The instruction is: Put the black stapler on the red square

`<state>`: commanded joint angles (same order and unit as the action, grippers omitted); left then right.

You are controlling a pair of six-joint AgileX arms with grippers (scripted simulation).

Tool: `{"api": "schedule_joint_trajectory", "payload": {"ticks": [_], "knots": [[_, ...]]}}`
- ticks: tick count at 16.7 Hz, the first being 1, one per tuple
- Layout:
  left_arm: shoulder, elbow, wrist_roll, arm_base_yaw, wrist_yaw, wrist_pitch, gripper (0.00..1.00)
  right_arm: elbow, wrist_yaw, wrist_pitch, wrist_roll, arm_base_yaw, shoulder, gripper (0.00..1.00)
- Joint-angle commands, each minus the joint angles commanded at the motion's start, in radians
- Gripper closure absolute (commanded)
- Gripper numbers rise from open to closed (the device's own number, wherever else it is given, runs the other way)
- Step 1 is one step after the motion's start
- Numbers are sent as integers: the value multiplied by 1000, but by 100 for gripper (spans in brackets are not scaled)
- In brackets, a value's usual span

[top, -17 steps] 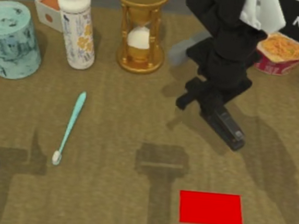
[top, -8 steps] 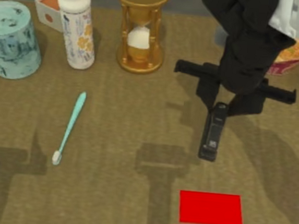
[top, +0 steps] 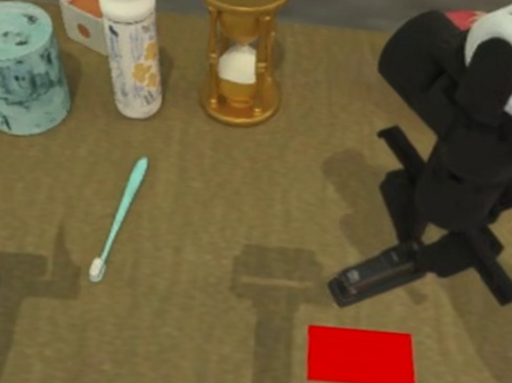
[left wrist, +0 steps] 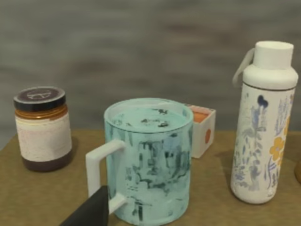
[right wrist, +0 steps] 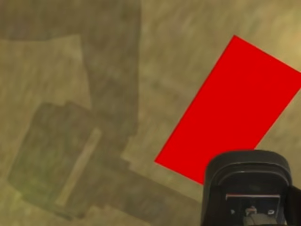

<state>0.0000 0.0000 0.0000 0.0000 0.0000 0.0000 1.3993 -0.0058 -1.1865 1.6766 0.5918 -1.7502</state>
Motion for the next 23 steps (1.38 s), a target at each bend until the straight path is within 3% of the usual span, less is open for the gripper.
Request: {"api": "schedule_joint_trajectory", "payload": {"ticks": [4, 8, 16, 23], "knots": [[0, 0, 0, 0, 0, 0, 0, -113, 6, 7, 299, -2, 73, 100], [0, 0, 0, 0, 0, 0, 0, -174, 10, 14, 453, -4, 117, 100], [0, 0, 0, 0, 0, 0, 0, -186, 10, 31, 467, -1, 109, 100], [0, 0, 0, 0, 0, 0, 0, -345, 10, 331, 512, 40, -19, 100]]}}
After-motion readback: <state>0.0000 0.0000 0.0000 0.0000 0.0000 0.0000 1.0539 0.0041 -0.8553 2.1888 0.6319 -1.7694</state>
